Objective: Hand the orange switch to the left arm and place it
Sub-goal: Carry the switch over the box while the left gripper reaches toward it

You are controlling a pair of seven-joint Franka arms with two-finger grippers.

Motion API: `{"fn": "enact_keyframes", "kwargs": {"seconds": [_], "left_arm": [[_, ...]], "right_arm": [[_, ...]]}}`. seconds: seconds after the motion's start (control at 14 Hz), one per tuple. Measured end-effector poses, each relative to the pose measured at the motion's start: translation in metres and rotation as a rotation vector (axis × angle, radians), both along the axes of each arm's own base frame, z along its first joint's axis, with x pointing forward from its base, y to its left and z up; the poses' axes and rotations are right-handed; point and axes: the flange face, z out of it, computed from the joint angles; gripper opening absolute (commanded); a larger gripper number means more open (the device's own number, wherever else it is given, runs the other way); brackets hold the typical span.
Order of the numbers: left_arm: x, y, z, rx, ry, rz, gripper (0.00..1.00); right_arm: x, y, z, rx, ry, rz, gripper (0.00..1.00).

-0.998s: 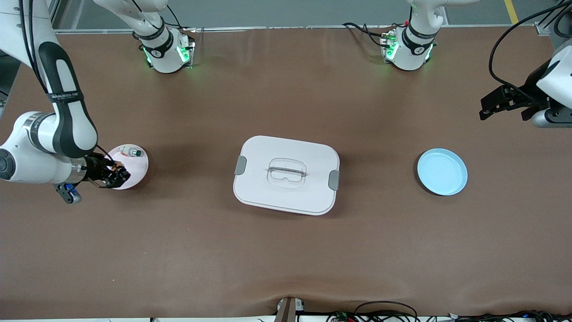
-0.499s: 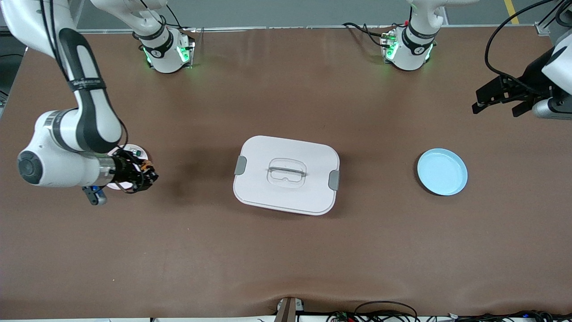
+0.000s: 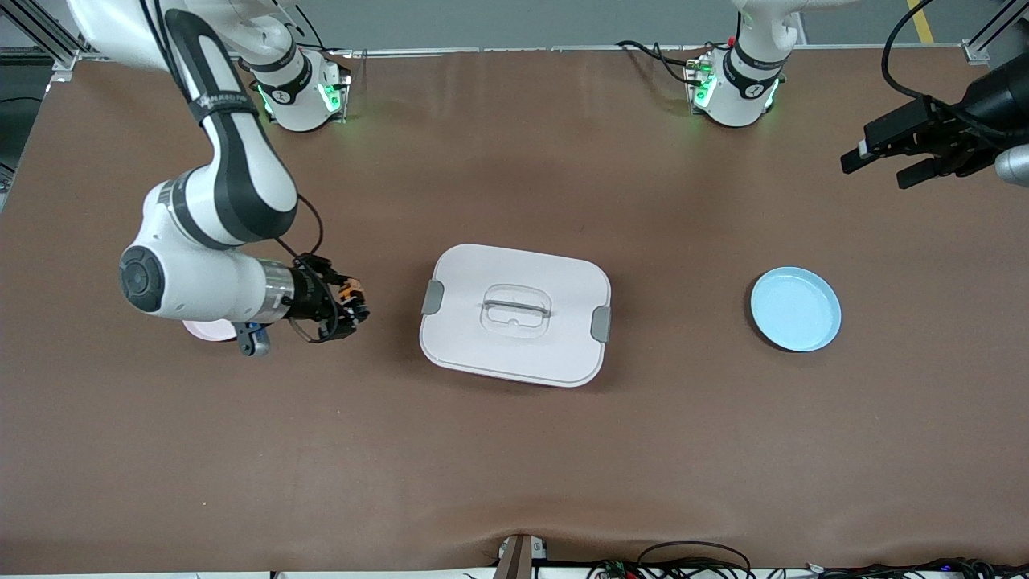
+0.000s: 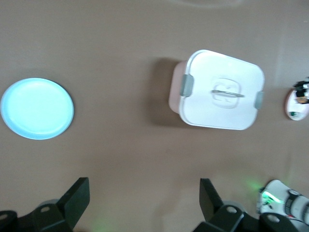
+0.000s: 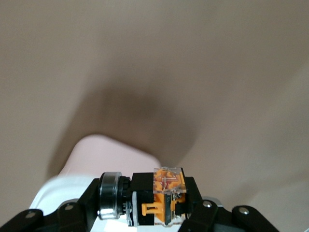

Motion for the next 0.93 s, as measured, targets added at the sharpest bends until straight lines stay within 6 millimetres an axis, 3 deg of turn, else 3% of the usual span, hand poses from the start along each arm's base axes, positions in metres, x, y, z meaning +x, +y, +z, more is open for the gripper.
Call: {"fn": "enact_keyframes", "kwargs": {"seconds": [0.29,0.43,0.64,0.93], "left_arm": [[-0.002,-0.014,0.005,-0.118,0.011,-0.022,1.0],[0.0,-0.03,-0.002,-0.198,0.026,-0.037,1.0],[0.007,-0.073,-0.033,-0.265,0.033,-0.052,1.0],[0.008,-0.123,-0.07,-0.376,0.056,-0.038,1.0]], "right_arm": [[0.0,0.046,0.044,0.026,-0.03,-0.064,0.0],[0.0,0.064,0.069,0.085,-0.032,-0.111,0.0],[0.001,0.078,0.1,0.141,-0.03,-0.16,0.0],[-0.007,0.101,0.119,0.15,-0.011,-0.19,0.0]]}}
